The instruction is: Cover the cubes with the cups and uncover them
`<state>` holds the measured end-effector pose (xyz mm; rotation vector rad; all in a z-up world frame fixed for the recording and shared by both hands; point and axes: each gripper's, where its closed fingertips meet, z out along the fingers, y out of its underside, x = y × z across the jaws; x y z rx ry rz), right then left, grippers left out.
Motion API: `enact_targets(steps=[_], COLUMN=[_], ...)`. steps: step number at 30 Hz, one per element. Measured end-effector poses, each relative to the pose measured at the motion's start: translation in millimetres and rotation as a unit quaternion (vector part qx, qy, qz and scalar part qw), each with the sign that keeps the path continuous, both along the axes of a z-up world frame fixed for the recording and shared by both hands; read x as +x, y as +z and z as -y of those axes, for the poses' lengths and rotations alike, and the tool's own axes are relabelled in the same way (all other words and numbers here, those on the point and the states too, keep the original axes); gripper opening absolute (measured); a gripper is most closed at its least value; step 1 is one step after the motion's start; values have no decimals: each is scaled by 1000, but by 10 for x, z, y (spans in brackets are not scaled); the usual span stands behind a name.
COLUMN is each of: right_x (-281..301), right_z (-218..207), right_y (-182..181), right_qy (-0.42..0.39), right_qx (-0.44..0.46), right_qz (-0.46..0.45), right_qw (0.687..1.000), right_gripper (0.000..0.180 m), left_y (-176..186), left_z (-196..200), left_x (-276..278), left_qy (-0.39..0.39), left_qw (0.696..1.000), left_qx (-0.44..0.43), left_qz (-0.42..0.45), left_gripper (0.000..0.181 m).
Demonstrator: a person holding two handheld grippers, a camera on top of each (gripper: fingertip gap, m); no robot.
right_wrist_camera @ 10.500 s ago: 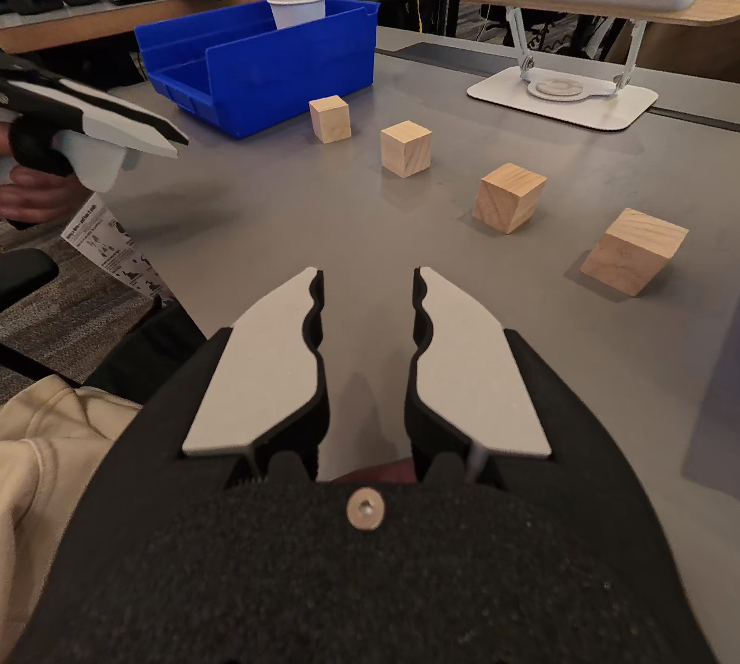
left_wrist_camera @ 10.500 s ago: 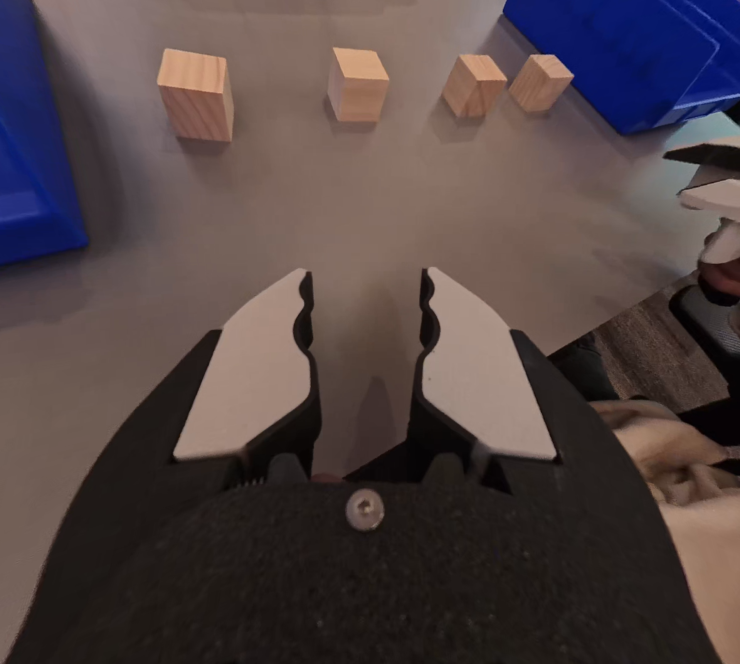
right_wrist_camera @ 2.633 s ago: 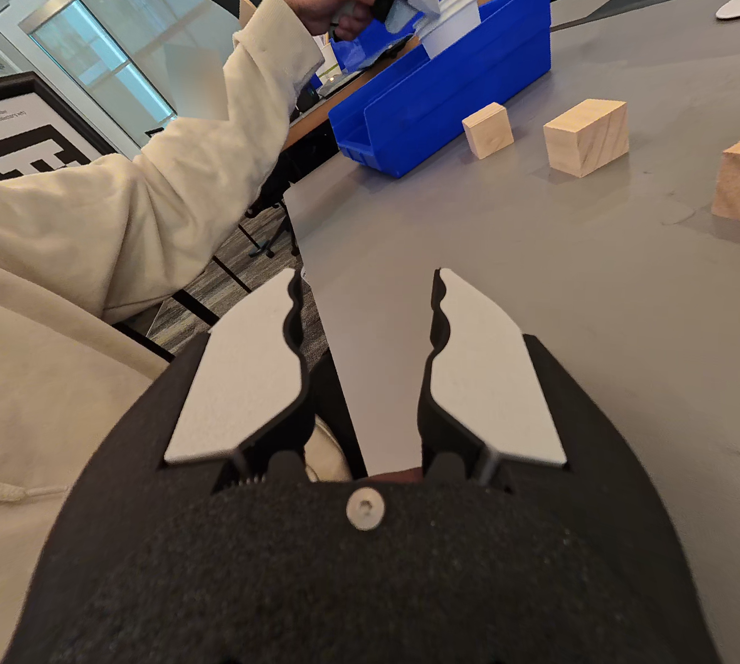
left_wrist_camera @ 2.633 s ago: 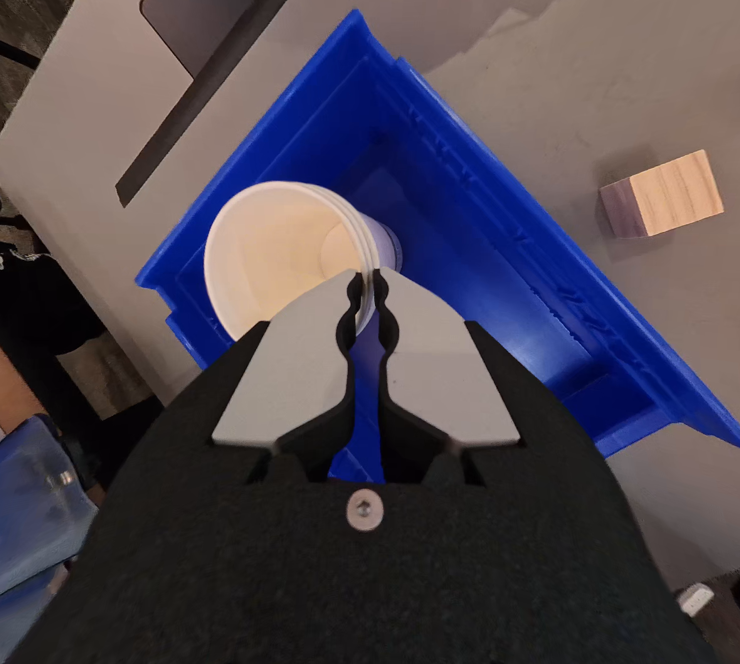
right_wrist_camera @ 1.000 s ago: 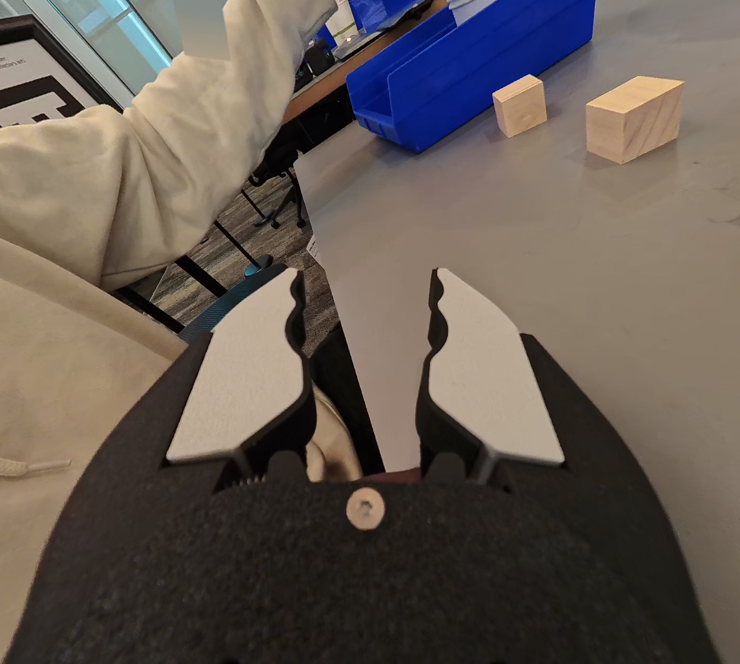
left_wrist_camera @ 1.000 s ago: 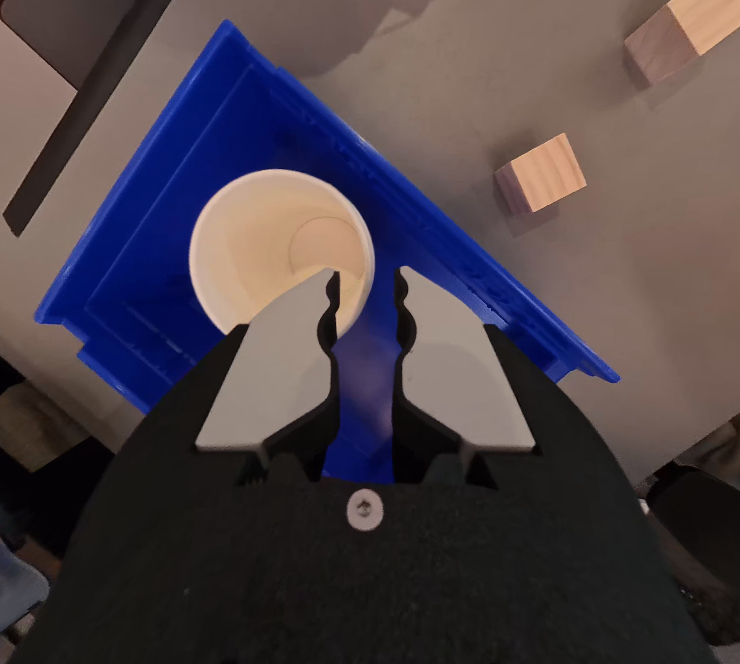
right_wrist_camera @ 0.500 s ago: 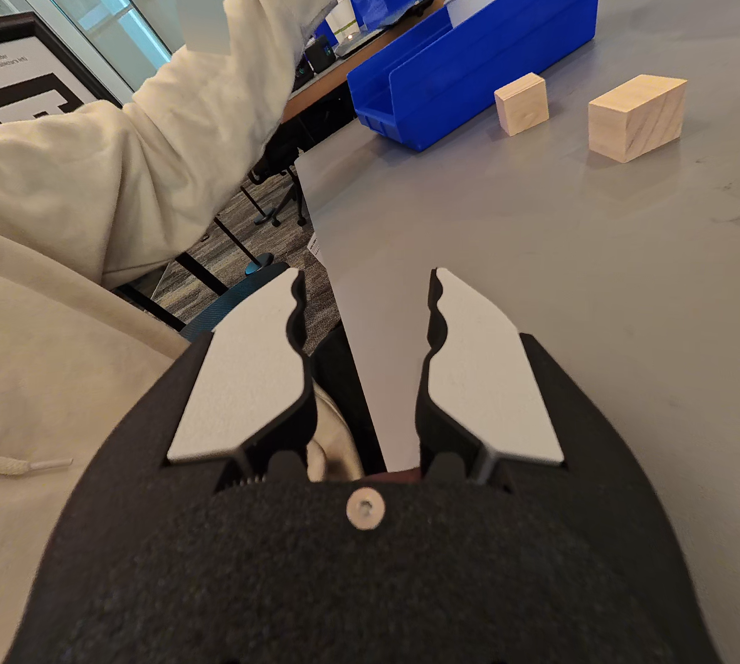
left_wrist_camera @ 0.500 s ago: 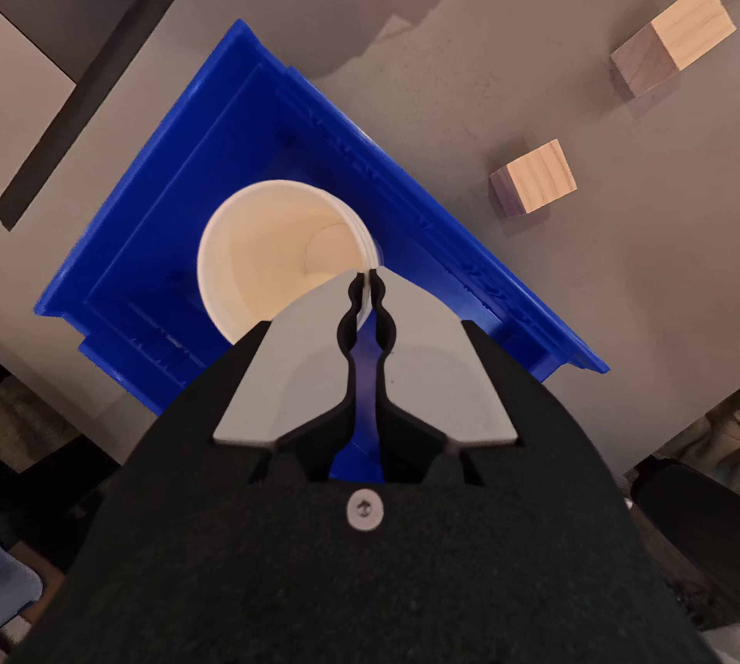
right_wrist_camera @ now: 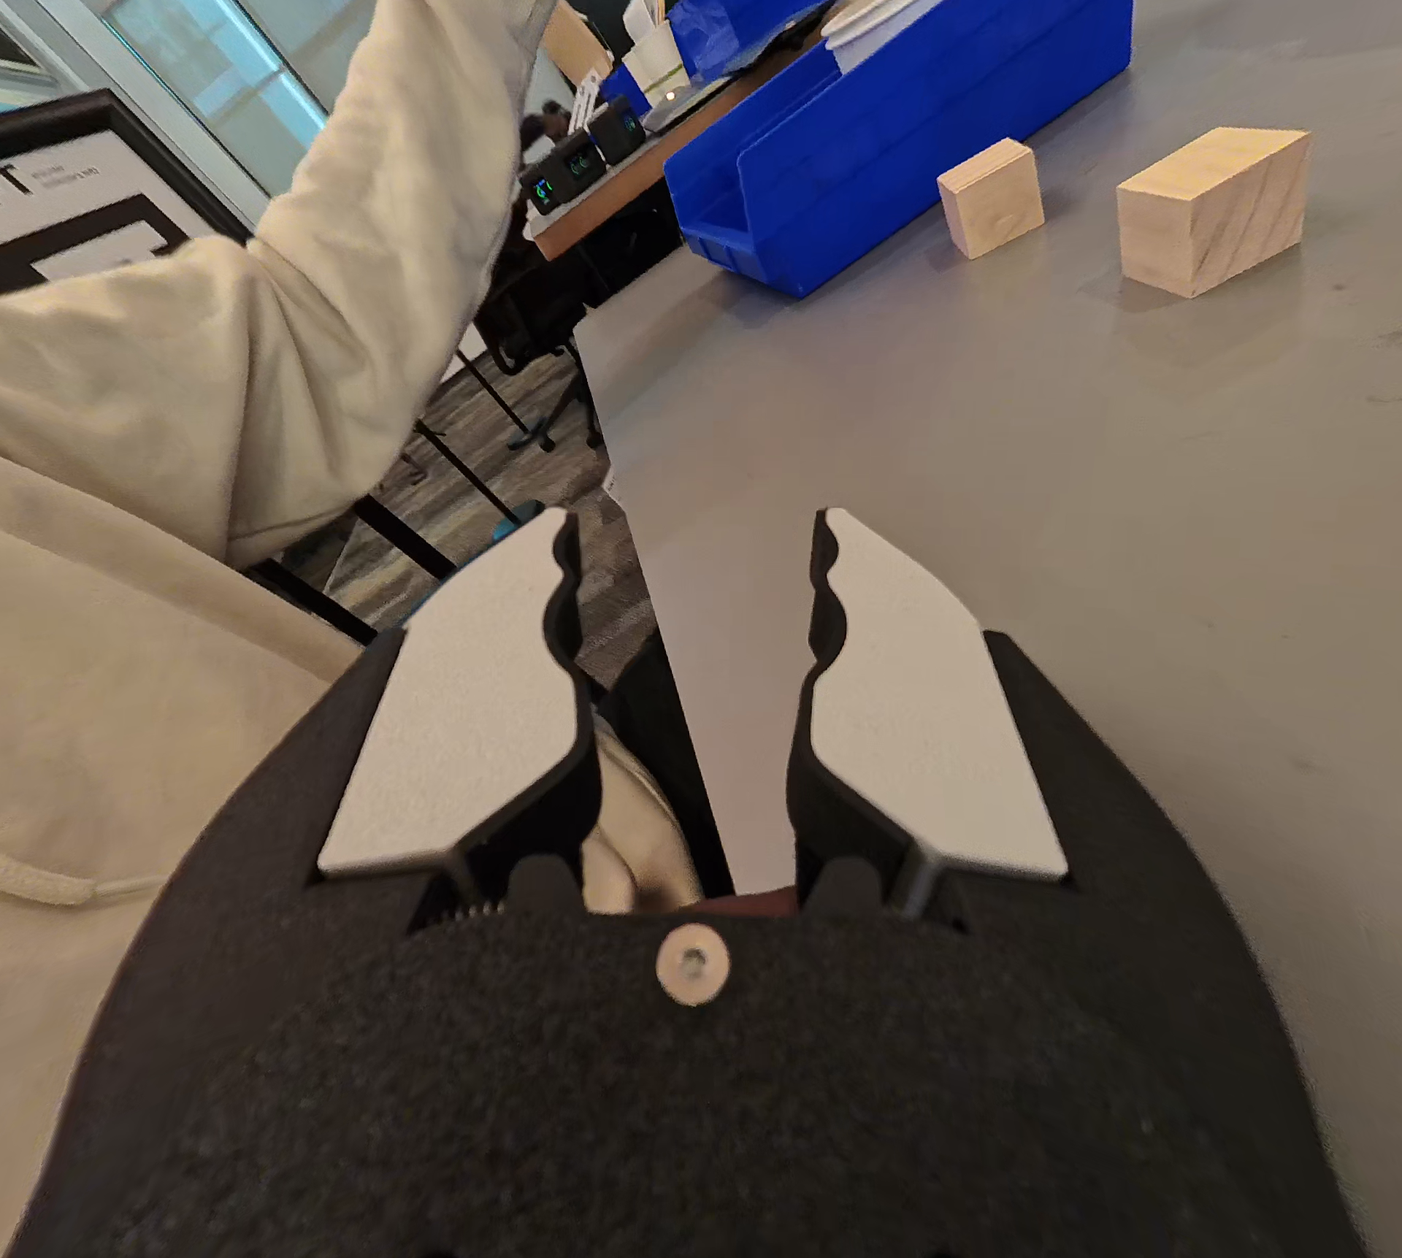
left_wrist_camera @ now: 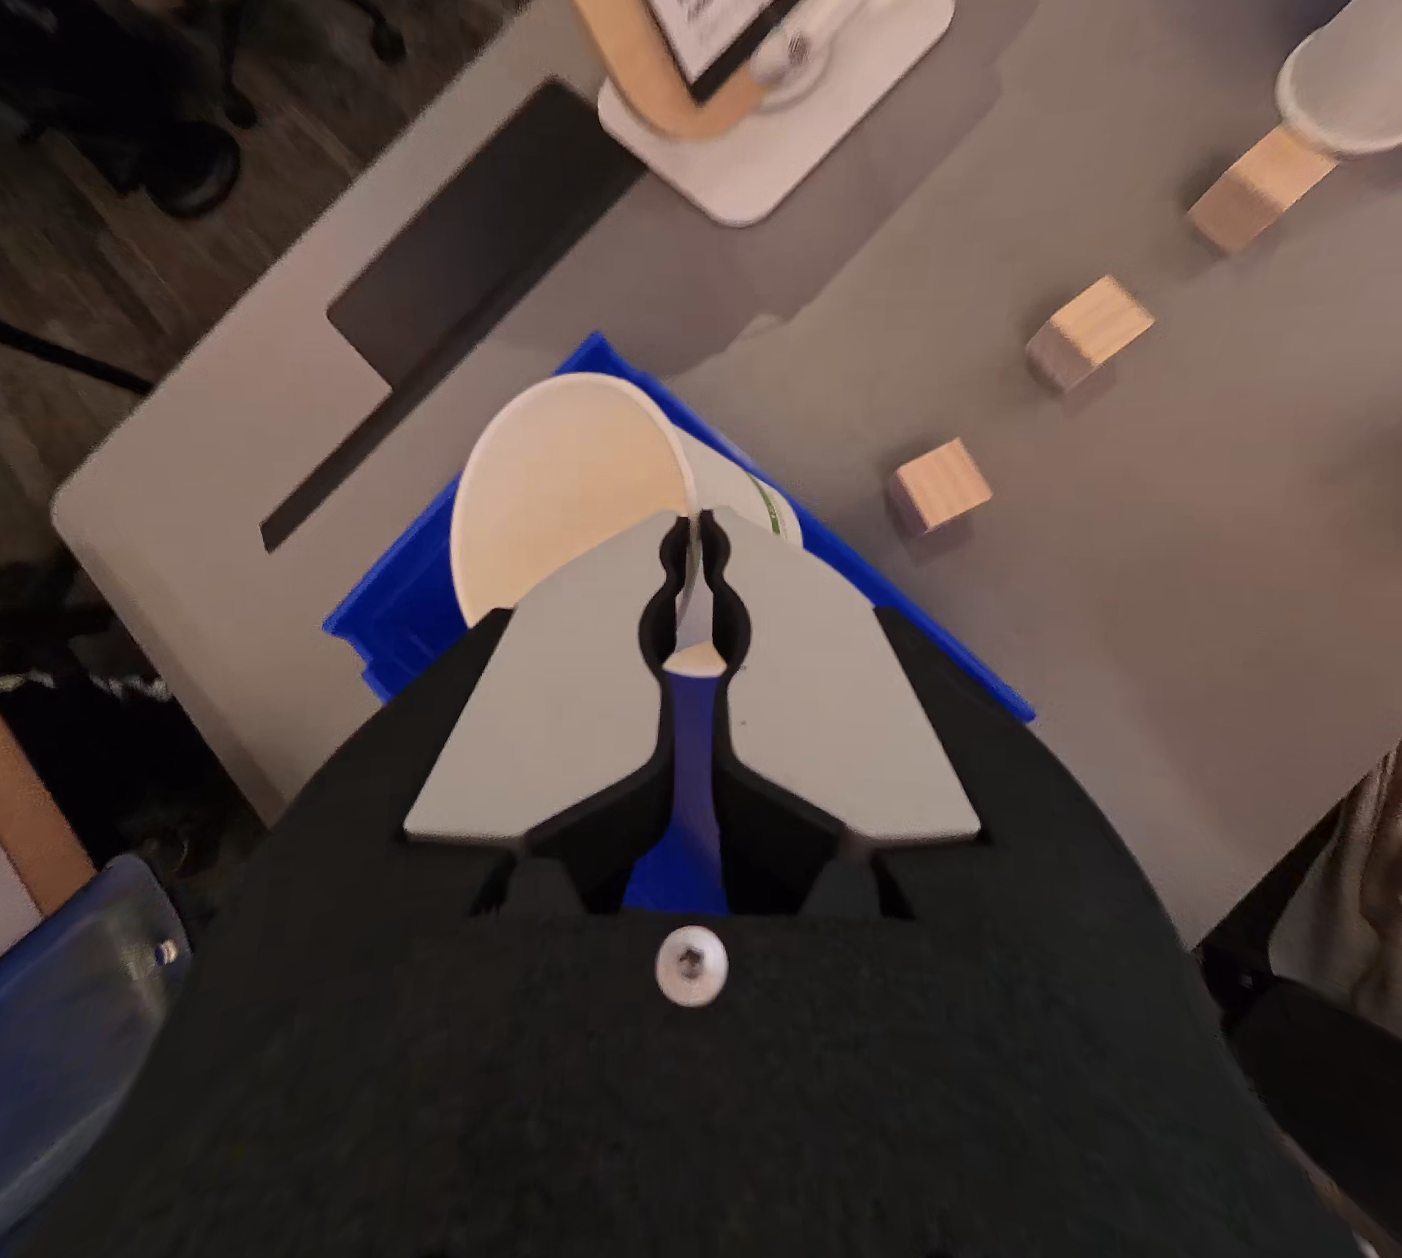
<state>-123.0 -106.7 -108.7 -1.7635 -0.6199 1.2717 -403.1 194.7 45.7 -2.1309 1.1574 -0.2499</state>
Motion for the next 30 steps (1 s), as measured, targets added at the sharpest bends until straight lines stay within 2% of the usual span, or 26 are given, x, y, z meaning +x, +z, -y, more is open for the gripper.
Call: enact_targets(steps=[1,3,6,8,12,15,19,24,30], right_x=[1,4,-10,-39,-171,-289,-345,-272,-180], right_z=[-5,-37,-153,-250,-502,-672,-761,-775,-778], right_y=[12,69,283,518,892,1080,1261,1267,1226], right_qy=[1,-1,-1,17,57,78,93,80,87], right_qx=[-6,-23,-91,-147,-229,-261,-250,-241,-237], right_qz=[-10,-48,-173,-279,-420,-491,-556,-571,-563], right_qw=[1000,999,981,949,876,828,787,781,787], right_gripper=[58,59,64,69,76,80,84,90,77], left_y=[105,310,575,679,729,659,500,286,82], left_z=[49,177,506,786,1374,1702,1966,2168,2307], left_x=[56,200,567,853,1457,1823,2170,2397,2522], left_qy=[-6,-19,-55,-81,-126,-147,-160,-180,-199], left_qw=[1000,997,985,973,944,931,921,916,917], left_qx=[19,58,106,134,141,131,125,106,92], left_qz=[14,46,121,171,271,308,332,342,334], left_gripper=[3,3,3,3,3,3,3,3,3])
